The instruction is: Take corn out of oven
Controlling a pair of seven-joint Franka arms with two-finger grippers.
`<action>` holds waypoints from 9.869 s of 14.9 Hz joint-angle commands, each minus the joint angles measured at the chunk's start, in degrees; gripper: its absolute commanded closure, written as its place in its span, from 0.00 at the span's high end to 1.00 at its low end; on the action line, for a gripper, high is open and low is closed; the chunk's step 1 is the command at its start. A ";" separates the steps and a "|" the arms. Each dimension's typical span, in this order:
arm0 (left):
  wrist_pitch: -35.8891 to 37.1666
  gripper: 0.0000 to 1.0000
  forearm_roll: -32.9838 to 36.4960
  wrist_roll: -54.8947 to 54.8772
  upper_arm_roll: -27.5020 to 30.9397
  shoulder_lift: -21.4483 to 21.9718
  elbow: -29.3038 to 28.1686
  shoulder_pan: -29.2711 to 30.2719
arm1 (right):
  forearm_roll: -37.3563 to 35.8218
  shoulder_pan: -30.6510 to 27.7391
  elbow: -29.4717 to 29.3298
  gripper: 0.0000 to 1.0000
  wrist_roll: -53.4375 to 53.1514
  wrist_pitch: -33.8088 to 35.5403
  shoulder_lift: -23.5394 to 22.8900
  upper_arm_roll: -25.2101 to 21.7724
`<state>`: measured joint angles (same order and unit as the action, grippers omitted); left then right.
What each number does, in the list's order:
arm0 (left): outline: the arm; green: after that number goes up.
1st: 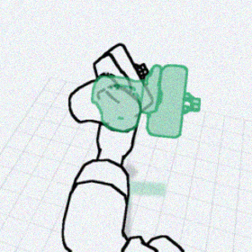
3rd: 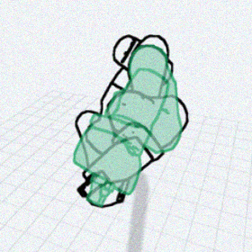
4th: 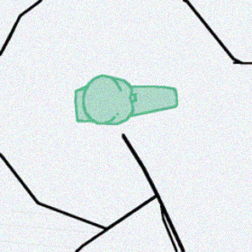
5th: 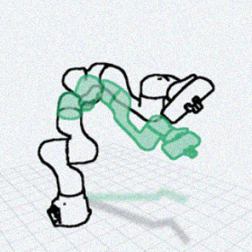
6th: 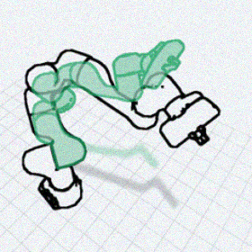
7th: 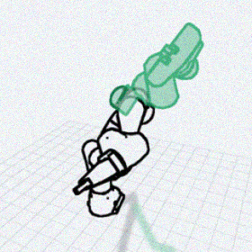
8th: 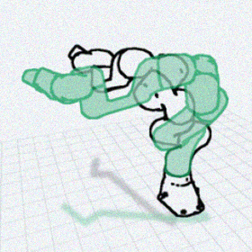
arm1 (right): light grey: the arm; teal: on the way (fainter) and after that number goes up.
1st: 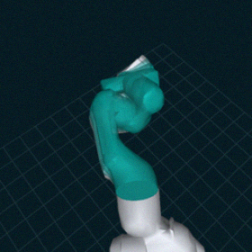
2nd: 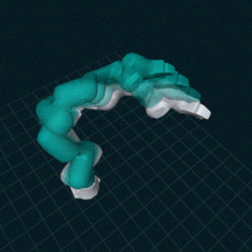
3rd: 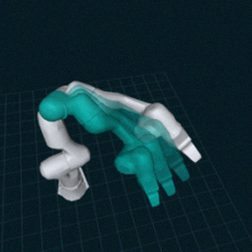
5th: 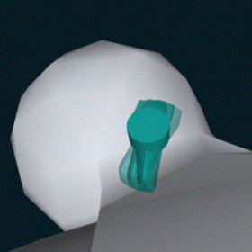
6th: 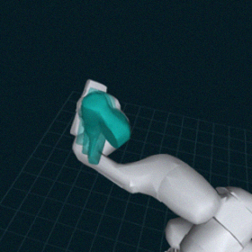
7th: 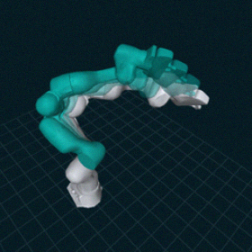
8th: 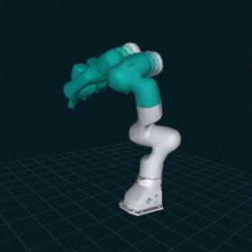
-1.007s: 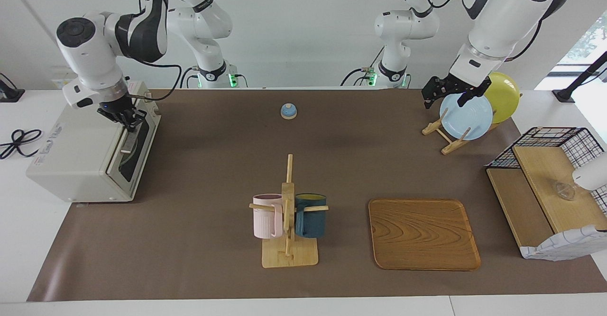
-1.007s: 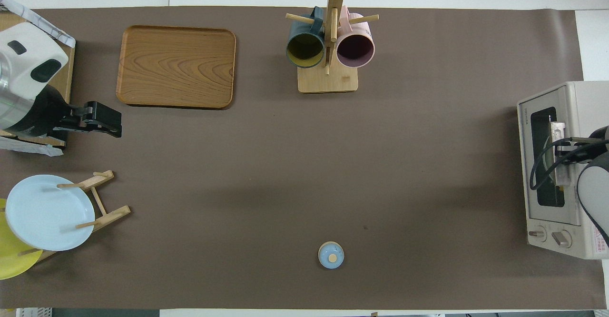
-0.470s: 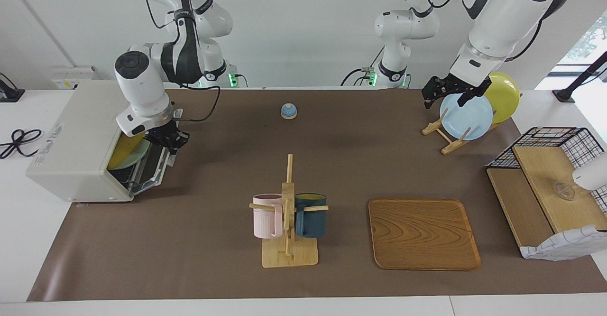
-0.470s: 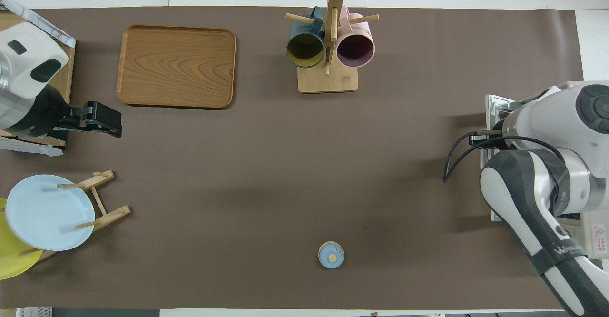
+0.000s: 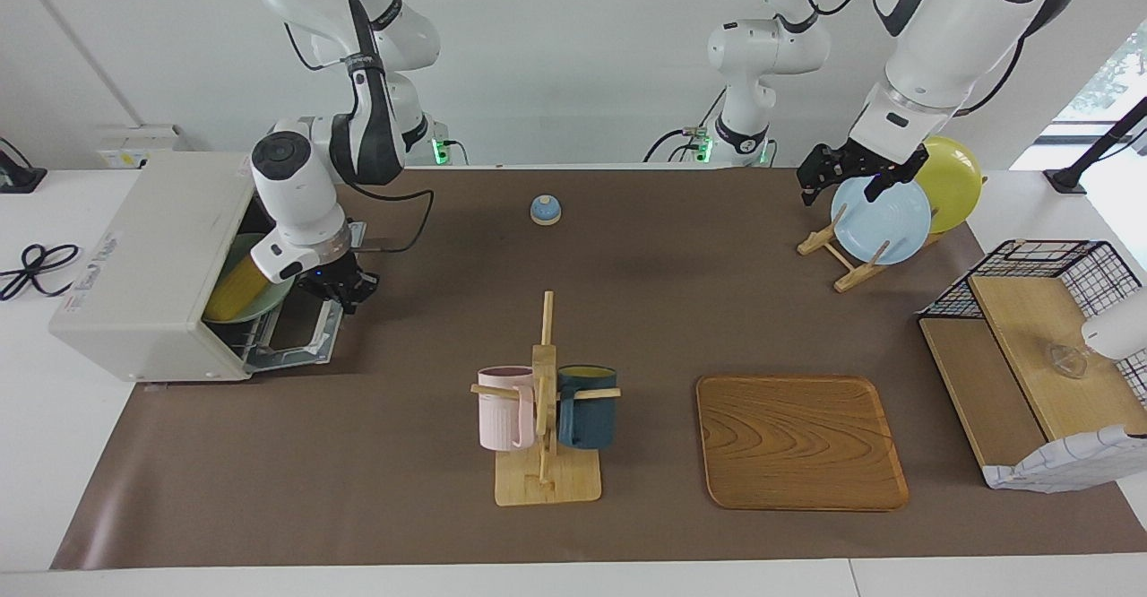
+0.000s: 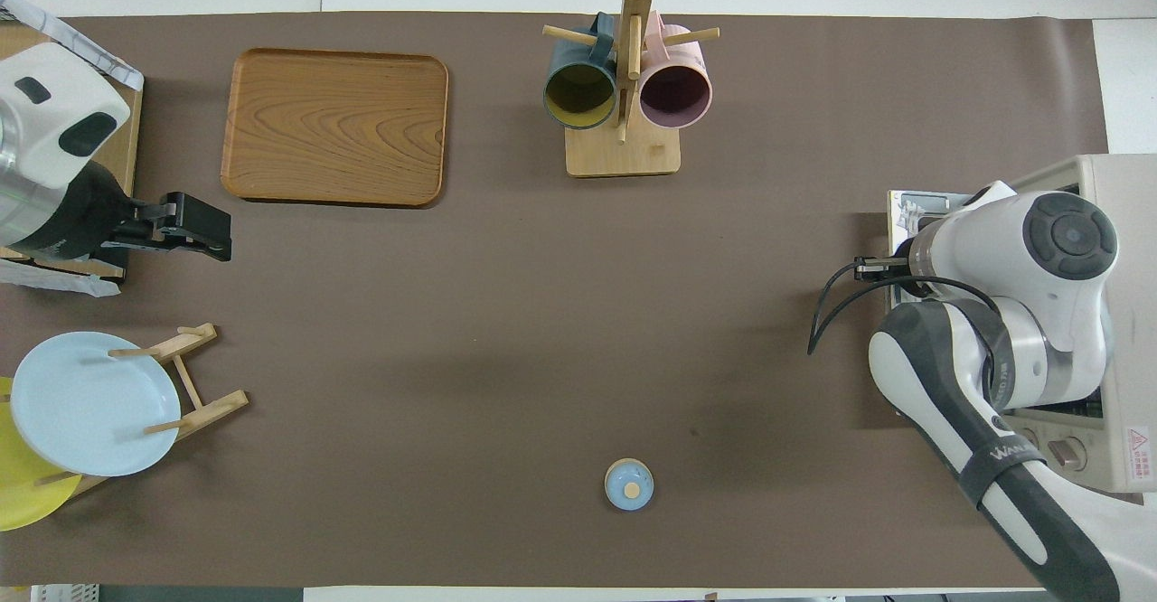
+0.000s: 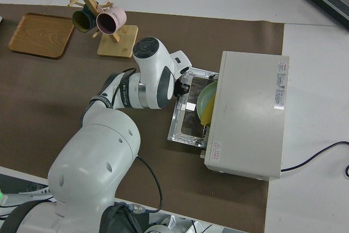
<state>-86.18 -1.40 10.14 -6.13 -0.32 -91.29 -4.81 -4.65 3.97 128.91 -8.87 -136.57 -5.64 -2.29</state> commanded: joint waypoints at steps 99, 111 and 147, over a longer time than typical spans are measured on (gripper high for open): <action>-14.70 1.00 -9.14 0.67 -0.81 -5.02 -4.60 -15.65 | -11.70 2.28 -14.67 0.00 -21.30 24.52 -10.01 7.39; -33.33 1.00 -7.48 4.54 -0.55 -23.75 -1.87 -33.25 | -18.28 -1.69 -9.55 0.00 -17.85 21.86 -8.69 7.39; -38.55 0.08 -6.77 3.84 -0.55 -26.84 -5.49 -36.94 | 5.44 -12.50 -36.27 1.00 5.62 49.21 5.02 7.66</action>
<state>-128.46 -6.78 13.56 -7.30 -27.61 -99.03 -41.65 -0.30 -7.95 95.19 -3.73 -87.99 1.24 5.23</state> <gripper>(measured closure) 0.467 0.000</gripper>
